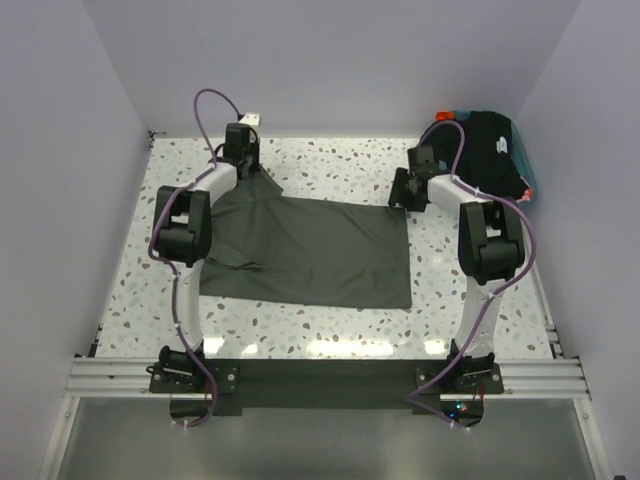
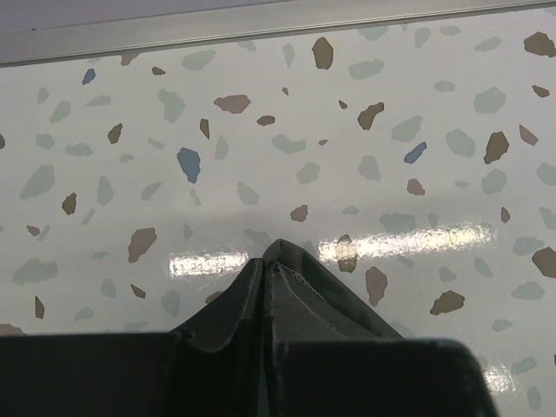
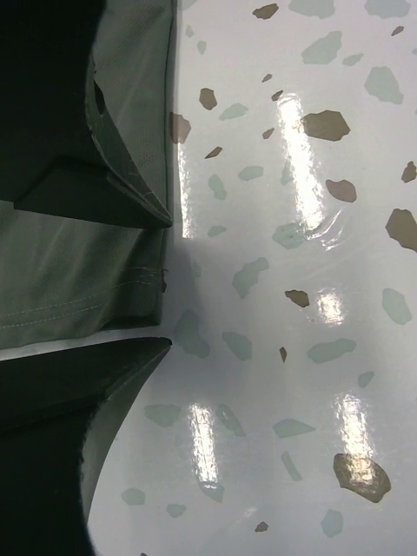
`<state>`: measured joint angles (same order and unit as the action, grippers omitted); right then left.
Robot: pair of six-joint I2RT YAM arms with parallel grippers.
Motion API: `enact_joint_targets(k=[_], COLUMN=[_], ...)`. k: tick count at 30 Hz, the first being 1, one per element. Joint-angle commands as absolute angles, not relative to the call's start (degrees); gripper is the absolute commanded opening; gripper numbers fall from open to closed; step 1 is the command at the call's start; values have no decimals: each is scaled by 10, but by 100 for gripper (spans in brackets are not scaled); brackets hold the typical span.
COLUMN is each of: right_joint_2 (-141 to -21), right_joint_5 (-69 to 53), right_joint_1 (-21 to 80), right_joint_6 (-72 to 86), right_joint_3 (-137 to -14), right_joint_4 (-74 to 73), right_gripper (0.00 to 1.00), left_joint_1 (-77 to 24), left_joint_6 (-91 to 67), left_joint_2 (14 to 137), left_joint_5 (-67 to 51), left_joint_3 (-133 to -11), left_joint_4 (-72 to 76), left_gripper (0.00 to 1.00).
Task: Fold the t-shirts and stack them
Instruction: Fold the tshirt
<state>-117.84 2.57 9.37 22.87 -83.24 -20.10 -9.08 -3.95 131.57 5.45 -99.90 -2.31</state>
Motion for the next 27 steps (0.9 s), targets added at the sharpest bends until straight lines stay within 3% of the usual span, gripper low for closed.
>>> enact_joint_targets(k=[1, 3, 11, 15, 27], right_joint_2=[-1166, -1166, -1184, -1189, -1139], right_joint_5=[44, 40, 20, 24, 25], right_joint_1=[95, 94, 95, 94, 94], right_joint_6=[226, 228, 242, 243, 255], right_joint_3=[-840, -835, -854, -874, -838], right_joint_4=[-191, -185, -189, -196, -125], right_gripper=[54, 49, 10, 0, 0], left_joint_1=[-92, -92, -92, -92, -92], left_joint_6=[-50, -50, -55, -58, -86], left_joint_2=[1296, 1296, 1290, 1290, 1220], left_joint_5=[64, 68, 77, 77, 69], left_joint_3=[-1014, -1013, -1012, -1019, -961], left_joint_4=[18, 19, 32, 37, 98], left_gripper=[5, 5, 3, 4, 2])
